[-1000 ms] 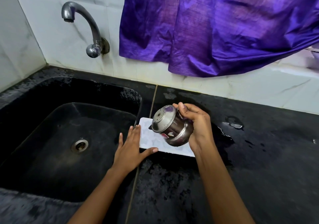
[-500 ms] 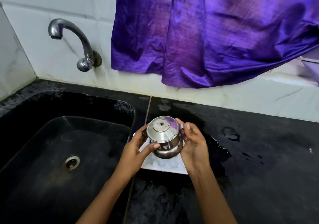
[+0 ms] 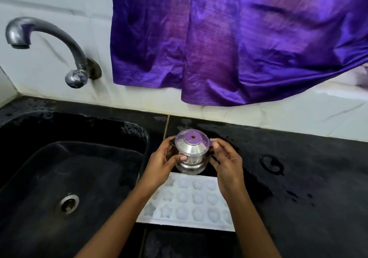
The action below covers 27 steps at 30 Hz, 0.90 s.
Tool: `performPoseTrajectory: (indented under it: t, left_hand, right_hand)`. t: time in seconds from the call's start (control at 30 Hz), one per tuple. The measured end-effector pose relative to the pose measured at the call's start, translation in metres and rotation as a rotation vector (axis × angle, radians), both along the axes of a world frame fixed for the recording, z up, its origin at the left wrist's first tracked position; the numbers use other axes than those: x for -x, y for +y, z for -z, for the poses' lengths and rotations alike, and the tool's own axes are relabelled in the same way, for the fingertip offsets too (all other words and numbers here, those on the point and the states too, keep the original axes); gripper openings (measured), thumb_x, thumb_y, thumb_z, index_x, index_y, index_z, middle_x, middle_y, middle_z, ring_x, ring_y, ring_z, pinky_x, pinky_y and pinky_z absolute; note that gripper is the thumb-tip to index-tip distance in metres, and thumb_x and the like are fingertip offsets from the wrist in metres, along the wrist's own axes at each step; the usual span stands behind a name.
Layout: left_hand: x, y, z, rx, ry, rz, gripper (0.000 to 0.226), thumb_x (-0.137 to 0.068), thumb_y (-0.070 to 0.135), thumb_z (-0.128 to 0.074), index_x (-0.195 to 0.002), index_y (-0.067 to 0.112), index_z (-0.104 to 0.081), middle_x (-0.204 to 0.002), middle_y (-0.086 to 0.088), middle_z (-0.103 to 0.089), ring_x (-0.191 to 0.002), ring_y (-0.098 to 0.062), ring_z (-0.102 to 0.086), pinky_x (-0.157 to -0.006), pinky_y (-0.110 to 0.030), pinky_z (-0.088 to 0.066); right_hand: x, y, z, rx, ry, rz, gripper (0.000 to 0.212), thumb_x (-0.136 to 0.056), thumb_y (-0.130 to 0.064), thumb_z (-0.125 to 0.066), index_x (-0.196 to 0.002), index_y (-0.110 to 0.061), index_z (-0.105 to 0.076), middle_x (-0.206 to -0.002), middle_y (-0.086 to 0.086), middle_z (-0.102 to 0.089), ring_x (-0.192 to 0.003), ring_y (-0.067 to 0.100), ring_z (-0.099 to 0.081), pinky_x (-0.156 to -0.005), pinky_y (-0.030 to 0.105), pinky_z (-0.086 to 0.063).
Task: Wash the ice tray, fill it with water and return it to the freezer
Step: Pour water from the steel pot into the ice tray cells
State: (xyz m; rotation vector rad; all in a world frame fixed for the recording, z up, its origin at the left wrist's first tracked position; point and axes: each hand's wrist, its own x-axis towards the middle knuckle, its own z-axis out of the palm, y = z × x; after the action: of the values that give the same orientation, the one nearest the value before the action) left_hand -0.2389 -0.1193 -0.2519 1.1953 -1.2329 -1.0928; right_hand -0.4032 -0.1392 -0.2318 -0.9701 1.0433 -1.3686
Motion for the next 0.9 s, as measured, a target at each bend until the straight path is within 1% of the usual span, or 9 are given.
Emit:
performPoseTrajectory:
  t: [0.07, 0.13, 0.23, 0.4, 0.53, 0.67, 0.73, 0.8, 0.9]
  left_hand:
    - [0.0, -0.011, 0.004, -0.014, -0.017, 0.002, 0.055, -0.063, 0.036, -0.072, -0.112, 0.037, -0.048, -0.115, 0.011, -0.062, -0.107, 0.002, -0.059, -0.086, -0.016, -0.047]
    - [-0.001, -0.02, 0.01, -0.016, -0.026, 0.007, 0.051, -0.074, 0.019, -0.073, -0.114, 0.036, -0.047, -0.117, 0.009, -0.061, -0.107, 0.005, -0.058, -0.086, -0.014, -0.046]
    - [-0.002, -0.03, 0.016, -0.006, -0.036, 0.012, 0.051, -0.082, 0.001, -0.066, -0.117, 0.032, -0.044, -0.117, 0.01, -0.058, -0.104, 0.011, -0.056, -0.085, -0.011, -0.045]
    - [-0.002, -0.038, 0.024, -0.011, -0.048, 0.022, 0.052, -0.084, 0.001, -0.063, -0.122, 0.028, -0.04, -0.119, 0.011, -0.056, -0.105, 0.013, -0.054, -0.086, -0.01, -0.044]
    - [-0.002, -0.04, 0.027, -0.005, -0.061, 0.024, 0.052, -0.084, 0.001, -0.063, -0.12, 0.03, -0.04, -0.118, 0.014, -0.055, -0.105, 0.014, -0.054, -0.085, -0.009, -0.043]
    - [-0.004, -0.04, 0.03, -0.003, -0.076, 0.042, 0.052, -0.084, 0.002, -0.063, -0.12, 0.033, -0.04, -0.12, 0.013, -0.055, -0.109, 0.011, -0.053, -0.089, -0.011, -0.043]
    - [-0.004, -0.04, 0.03, -0.014, -0.077, 0.052, 0.053, -0.085, 0.003, -0.062, -0.122, 0.032, -0.039, -0.122, 0.011, -0.054, -0.112, 0.007, -0.053, -0.091, -0.012, -0.043]
    - [-0.005, -0.039, 0.028, -0.032, -0.095, 0.059, 0.055, -0.086, 0.008, -0.062, -0.129, 0.03, -0.036, -0.128, 0.008, -0.053, -0.12, -0.002, -0.05, -0.098, -0.018, -0.041]
    - [-0.007, -0.034, 0.025, -0.062, -0.23, 0.024, 0.071, -0.087, 0.02, -0.063, -0.146, 0.018, -0.023, -0.148, -0.001, -0.037, -0.136, -0.012, -0.033, -0.108, -0.023, -0.028]
  right_hand:
    - [-0.001, -0.011, 0.008, -0.007, -0.002, 0.003, 0.015, -0.091, -0.011, -0.054, -0.1, -0.006, -0.065, -0.099, 0.007, -0.066, -0.091, 0.013, -0.061, -0.079, 0.026, -0.05]
    - [-0.004, -0.02, 0.014, -0.016, -0.008, 0.004, 0.014, -0.092, -0.011, -0.053, -0.099, -0.008, -0.064, -0.099, 0.006, -0.066, -0.091, 0.012, -0.062, -0.078, 0.022, -0.051]
    - [-0.006, -0.029, 0.02, -0.014, -0.016, 0.003, 0.014, -0.092, -0.01, -0.051, -0.097, -0.009, -0.064, -0.098, 0.004, -0.067, -0.092, 0.011, -0.063, -0.081, 0.022, -0.051]
    - [-0.008, -0.036, 0.027, -0.025, -0.032, -0.003, 0.014, -0.093, -0.008, -0.05, -0.096, -0.009, -0.064, -0.1, 0.007, -0.065, -0.095, 0.014, -0.062, -0.085, 0.026, -0.051]
    - [-0.007, -0.039, 0.03, -0.041, -0.044, -0.009, 0.014, -0.093, -0.006, -0.05, -0.095, -0.009, -0.063, -0.101, 0.008, -0.064, -0.094, 0.014, -0.062, -0.082, 0.023, -0.051]
    - [-0.006, -0.04, 0.03, -0.046, -0.042, -0.02, 0.015, -0.093, -0.004, -0.049, -0.093, -0.01, -0.063, -0.098, 0.005, -0.064, -0.094, 0.013, -0.061, -0.081, 0.021, -0.051]
    - [-0.005, -0.04, 0.029, -0.045, -0.035, -0.035, 0.015, -0.093, -0.004, -0.049, -0.094, -0.01, -0.063, -0.097, 0.005, -0.065, -0.094, 0.013, -0.061, -0.081, 0.021, -0.051]
    - [-0.004, -0.039, 0.029, -0.042, -0.003, -0.041, 0.015, -0.093, -0.005, -0.05, -0.098, -0.01, -0.064, -0.099, 0.005, -0.065, -0.095, 0.014, -0.061, -0.084, 0.024, -0.05]
    - [0.001, -0.036, 0.025, -0.049, 0.086, 0.001, 0.02, -0.092, -0.011, -0.055, -0.11, -0.012, -0.062, -0.108, 0.006, -0.065, -0.103, 0.017, -0.059, -0.095, 0.032, -0.045]
